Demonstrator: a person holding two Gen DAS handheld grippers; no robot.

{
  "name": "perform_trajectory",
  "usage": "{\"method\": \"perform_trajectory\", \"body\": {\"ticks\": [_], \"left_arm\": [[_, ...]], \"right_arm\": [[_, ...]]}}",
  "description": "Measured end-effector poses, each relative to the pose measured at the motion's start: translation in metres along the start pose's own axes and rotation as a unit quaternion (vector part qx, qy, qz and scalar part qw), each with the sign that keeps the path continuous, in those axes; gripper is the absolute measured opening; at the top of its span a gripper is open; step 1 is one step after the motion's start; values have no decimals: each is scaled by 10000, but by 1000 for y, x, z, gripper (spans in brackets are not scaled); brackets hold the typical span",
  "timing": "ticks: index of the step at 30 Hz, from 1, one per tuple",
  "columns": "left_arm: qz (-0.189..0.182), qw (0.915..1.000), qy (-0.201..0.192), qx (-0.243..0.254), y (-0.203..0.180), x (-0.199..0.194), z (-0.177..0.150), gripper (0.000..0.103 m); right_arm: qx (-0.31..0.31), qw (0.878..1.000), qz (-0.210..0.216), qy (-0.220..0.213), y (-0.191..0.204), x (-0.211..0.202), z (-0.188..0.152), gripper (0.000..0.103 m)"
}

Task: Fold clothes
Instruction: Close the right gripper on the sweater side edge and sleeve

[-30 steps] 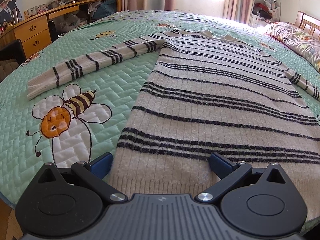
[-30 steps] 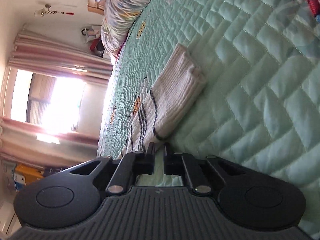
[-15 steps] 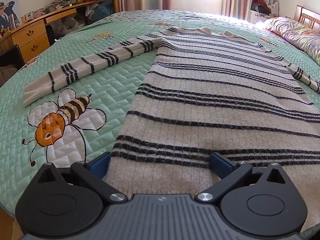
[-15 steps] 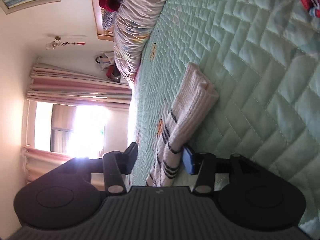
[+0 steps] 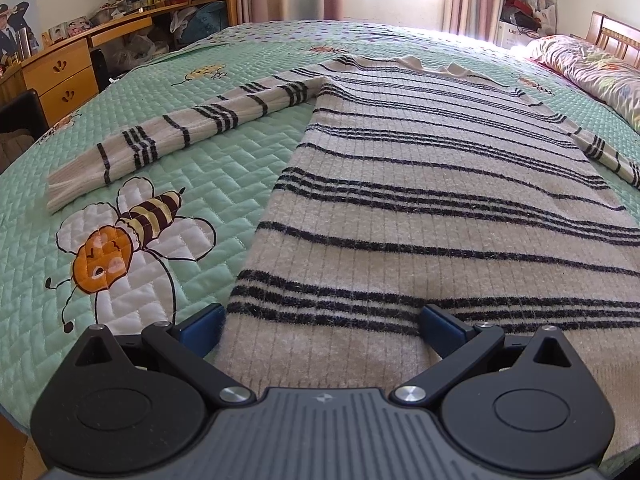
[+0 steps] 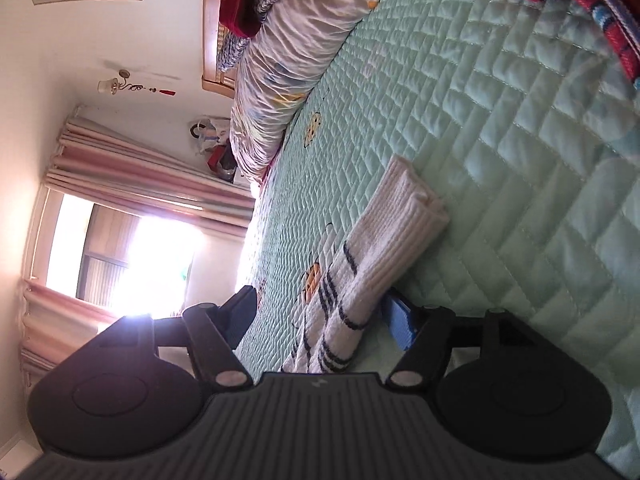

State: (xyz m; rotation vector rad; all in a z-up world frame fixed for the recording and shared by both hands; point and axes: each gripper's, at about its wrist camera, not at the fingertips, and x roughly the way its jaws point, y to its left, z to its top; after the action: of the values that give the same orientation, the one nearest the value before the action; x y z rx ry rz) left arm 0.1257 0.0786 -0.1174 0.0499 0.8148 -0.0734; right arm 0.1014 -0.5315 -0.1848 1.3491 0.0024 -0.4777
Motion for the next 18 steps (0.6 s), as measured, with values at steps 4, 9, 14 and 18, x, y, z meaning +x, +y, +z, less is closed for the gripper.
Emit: {"method": "perform_trajectory", "body": {"ticks": [4, 9, 14, 18], "left_arm": [[-24, 9999, -23, -101, 3, -2, 0, 102], [-58, 9999, -38, -119, 6, -4, -1, 102], [-98, 9993, -122, -342, 19, -9, 0, 102], [-145, 9978, -228, -613, 36, -13, 1, 102]], "right_arm": [[-322, 9994, -66, 94, 9, 19, 10, 64], [-1036, 9938, -304, 277, 33, 26, 5, 9], [-1689, 9853, -179, 159, 83, 35, -9, 9], [-2604, 9654, 77, 115, 151, 47, -48, 9]]}}
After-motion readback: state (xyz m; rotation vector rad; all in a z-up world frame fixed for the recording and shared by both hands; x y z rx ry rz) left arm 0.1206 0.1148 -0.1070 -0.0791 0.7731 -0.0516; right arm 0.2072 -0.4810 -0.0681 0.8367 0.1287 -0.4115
